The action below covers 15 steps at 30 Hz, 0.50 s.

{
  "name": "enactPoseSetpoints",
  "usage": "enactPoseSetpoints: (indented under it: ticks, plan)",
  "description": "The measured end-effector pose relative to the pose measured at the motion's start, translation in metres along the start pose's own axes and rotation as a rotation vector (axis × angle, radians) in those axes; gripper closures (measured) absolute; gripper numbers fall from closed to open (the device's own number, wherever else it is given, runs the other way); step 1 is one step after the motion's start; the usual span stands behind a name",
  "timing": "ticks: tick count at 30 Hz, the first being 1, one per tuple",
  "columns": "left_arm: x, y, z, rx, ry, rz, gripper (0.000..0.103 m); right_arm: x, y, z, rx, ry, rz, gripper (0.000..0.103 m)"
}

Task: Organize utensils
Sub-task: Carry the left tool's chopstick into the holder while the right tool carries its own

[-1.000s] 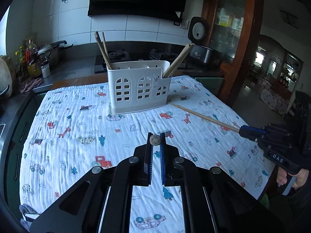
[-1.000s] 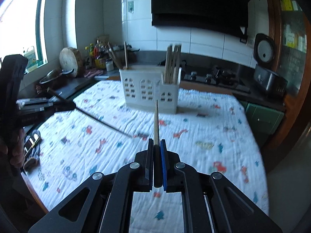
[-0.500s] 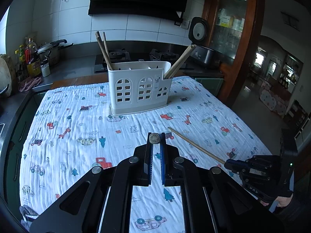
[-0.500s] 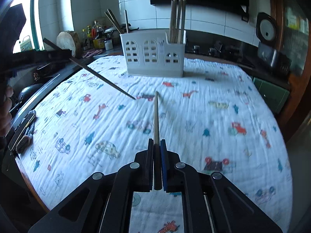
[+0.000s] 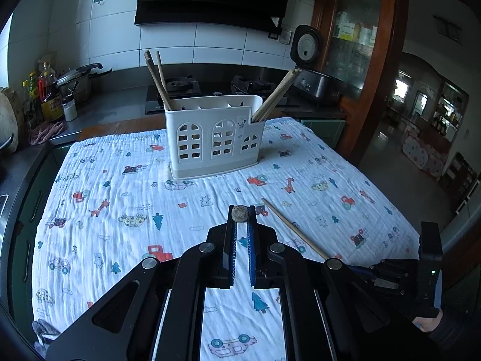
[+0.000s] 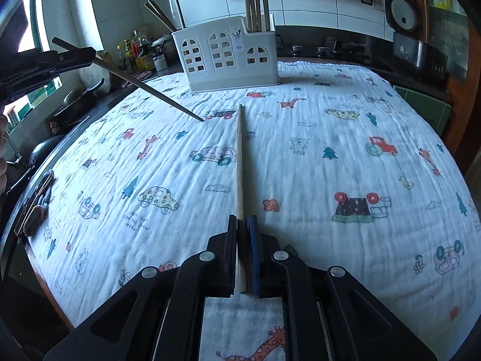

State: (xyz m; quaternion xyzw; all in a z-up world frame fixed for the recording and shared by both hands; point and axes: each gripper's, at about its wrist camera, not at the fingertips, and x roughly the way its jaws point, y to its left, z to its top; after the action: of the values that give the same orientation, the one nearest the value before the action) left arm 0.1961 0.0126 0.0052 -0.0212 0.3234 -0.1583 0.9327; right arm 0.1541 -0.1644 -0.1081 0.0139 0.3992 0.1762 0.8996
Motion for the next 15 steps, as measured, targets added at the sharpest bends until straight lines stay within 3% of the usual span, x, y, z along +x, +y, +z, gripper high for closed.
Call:
enactPoseSetpoints:
  ticks: [9, 15]
  plan:
    - [-0.002, 0.0, 0.0, -0.005, 0.001, -0.005, 0.098, -0.007, 0.005, 0.003, -0.031, -0.015, -0.039, 0.096]
    - [-0.003, 0.001, 0.002, -0.005, -0.004, -0.006, 0.098, -0.049, 0.015, 0.04, -0.098, -0.133, -0.058, 0.096]
